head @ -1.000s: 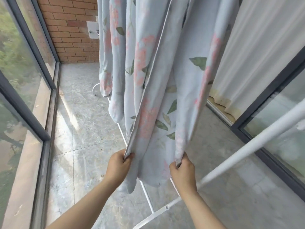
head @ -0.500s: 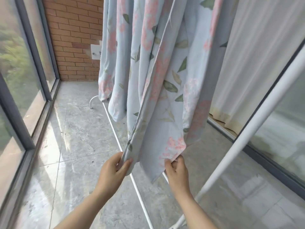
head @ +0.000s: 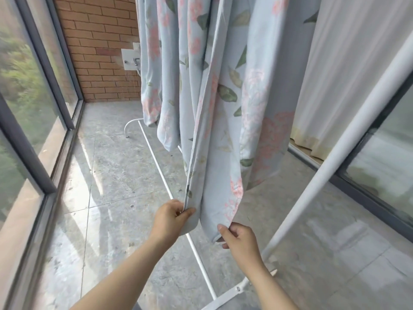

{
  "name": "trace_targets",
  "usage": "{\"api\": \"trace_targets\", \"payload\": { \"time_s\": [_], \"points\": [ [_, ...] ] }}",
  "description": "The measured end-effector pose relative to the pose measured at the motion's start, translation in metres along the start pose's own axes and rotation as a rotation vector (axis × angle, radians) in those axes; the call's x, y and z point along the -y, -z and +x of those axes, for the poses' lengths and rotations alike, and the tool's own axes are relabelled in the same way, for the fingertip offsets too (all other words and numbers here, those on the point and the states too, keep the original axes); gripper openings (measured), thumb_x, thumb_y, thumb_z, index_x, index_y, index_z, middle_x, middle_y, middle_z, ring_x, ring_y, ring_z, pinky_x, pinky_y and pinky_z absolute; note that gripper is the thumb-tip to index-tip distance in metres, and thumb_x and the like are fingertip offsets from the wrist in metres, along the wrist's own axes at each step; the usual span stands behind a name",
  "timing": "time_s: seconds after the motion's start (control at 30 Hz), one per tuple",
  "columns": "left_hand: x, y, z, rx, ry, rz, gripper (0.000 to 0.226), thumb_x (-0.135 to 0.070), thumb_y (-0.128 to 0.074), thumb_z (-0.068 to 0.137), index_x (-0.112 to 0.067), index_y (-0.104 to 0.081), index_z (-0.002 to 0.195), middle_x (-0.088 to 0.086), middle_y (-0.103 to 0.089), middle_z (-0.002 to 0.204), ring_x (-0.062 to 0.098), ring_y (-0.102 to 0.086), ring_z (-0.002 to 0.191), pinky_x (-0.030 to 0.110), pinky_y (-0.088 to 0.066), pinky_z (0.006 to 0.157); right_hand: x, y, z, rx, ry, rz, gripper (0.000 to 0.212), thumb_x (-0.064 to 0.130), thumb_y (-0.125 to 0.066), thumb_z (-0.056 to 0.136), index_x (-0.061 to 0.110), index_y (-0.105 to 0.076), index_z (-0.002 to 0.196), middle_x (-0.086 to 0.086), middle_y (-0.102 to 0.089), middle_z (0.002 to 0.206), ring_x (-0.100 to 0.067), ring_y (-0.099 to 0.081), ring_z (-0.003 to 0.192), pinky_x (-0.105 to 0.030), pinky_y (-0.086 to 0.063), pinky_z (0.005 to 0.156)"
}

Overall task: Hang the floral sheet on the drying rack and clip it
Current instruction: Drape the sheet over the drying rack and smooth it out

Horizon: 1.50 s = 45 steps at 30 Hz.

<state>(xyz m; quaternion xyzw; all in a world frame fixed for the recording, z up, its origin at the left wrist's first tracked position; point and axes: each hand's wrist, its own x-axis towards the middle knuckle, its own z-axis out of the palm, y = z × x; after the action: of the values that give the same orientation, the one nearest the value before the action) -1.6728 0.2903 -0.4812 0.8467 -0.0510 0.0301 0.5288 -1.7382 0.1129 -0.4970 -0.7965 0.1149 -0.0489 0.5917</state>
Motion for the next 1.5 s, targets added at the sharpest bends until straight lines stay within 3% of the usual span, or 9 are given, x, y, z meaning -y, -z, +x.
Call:
{"api": "trace_targets", "payload": {
  "time_s": [0.13, 0.27, 0.33, 0.43, 0.63, 0.9, 1.03, 1.17, 1.5],
  "points": [
    [0.0, -0.017, -0.016, 0.137, 0.036, -0.108, 0.033, -0.013, -0.067, 0.085, 0.003, -0.053, 0.06, 0.003, -0.05, 0.062, 0.012, -0.048, 0.057, 0.026, -0.038, 0.059, -0.003, 0.003, -0.006, -0.01, -0.036, 0.086, 0.023, 0.013, -0.063, 0.09, 0.005, -0.071, 0.07, -0.004, -0.07, 0.065, -0.012, -0.068, 0.064, -0.022, -0.049, 0.055],
    [0.009, -0.019, -0.022, 0.122, 0.042, -0.182, 0.027, -0.011, -0.07, 0.083, 0.001, -0.06, 0.061, -0.002, -0.052, 0.063, 0.006, -0.048, 0.057, 0.019, -0.037, 0.057, -0.003, 0.007, -0.019, -0.007, -0.072, 0.159, 0.024, 0.01, -0.063, 0.089, 0.009, -0.07, 0.067, 0.0, -0.068, 0.06, -0.01, -0.066, 0.061, -0.021, -0.048, 0.053],
    [0.014, -0.022, -0.02, 0.112, 0.086, -0.238, 0.029, -0.009, -0.071, 0.082, -0.009, -0.061, 0.055, -0.007, -0.052, 0.058, 0.006, -0.048, 0.055, 0.02, -0.037, 0.056, -0.003, 0.006, -0.024, 0.01, -0.073, 0.153, 0.022, 0.01, -0.063, 0.089, 0.007, -0.07, 0.069, -0.001, -0.069, 0.061, -0.009, -0.066, 0.062, -0.021, -0.049, 0.056],
    [0.02, -0.032, -0.026, 0.116, 0.117, -0.291, 0.026, -0.01, -0.071, 0.081, 0.0, -0.06, 0.06, 0.001, -0.053, 0.059, 0.011, -0.048, 0.056, 0.025, -0.038, 0.056, -0.01, 0.002, -0.026, -0.03, -0.071, 0.105, 0.024, 0.013, -0.063, 0.089, 0.012, -0.07, 0.066, 0.0, -0.068, 0.059, -0.009, -0.065, 0.062, -0.025, -0.051, 0.06],
    [0.022, -0.04, -0.028, 0.073, 0.131, -0.298, 0.031, -0.009, -0.073, 0.079, -0.011, -0.056, 0.053, -0.004, -0.05, 0.056, 0.007, -0.046, 0.052, 0.018, -0.035, 0.052, -0.018, -0.001, -0.027, -0.068, -0.056, 0.061, 0.019, 0.012, -0.066, 0.086, 0.018, -0.069, 0.068, 0.004, -0.07, 0.067, -0.008, -0.065, 0.068, -0.033, -0.053, 0.072],
    [0.03, -0.042, -0.04, 0.084, 0.114, -0.352, 0.031, -0.008, -0.072, 0.08, 0.011, -0.056, 0.062, 0.003, -0.047, 0.061, 0.011, -0.044, 0.055, 0.023, -0.035, 0.055, -0.016, -0.005, -0.035, -0.033, -0.143, 0.21, 0.012, 0.002, -0.064, 0.086, 0.007, -0.067, 0.076, -0.012, -0.073, 0.07, -0.019, -0.07, 0.07, -0.021, -0.053, 0.059],
    [0.032, -0.044, -0.045, 0.068, 0.107, -0.364, 0.038, -0.023, -0.072, 0.074, 0.011, -0.057, 0.064, 0.008, -0.048, 0.062, 0.016, -0.046, 0.058, 0.032, -0.036, 0.058, -0.02, -0.005, -0.039, -0.047, -0.167, 0.23, 0.012, 0.002, -0.065, 0.086, 0.005, -0.067, 0.075, -0.011, -0.073, 0.07, -0.018, -0.07, 0.07, -0.02, -0.053, 0.06],
    [0.033, -0.044, -0.047, 0.06, 0.128, -0.349, 0.03, -0.009, -0.073, 0.079, 0.009, -0.057, 0.061, 0.003, -0.047, 0.06, 0.012, -0.045, 0.056, 0.028, -0.036, 0.056, -0.024, -0.004, -0.041, -0.064, -0.185, 0.25, 0.008, 0.004, -0.065, 0.087, 0.003, -0.067, 0.078, -0.012, -0.073, 0.072, -0.018, -0.07, 0.072, -0.019, -0.052, 0.06],
    [0.037, -0.051, -0.037, 0.095, 0.162, -0.334, 0.035, -0.012, -0.073, 0.08, 0.0, -0.052, 0.054, 0.005, -0.045, 0.061, 0.014, -0.044, 0.058, 0.028, -0.035, 0.058, -0.027, -0.009, -0.024, -0.102, -0.173, 0.234, 0.01, 0.004, -0.065, 0.086, 0.005, -0.066, 0.077, -0.009, -0.073, 0.071, -0.017, -0.071, 0.071, -0.022, -0.055, 0.066]
  ]
}}
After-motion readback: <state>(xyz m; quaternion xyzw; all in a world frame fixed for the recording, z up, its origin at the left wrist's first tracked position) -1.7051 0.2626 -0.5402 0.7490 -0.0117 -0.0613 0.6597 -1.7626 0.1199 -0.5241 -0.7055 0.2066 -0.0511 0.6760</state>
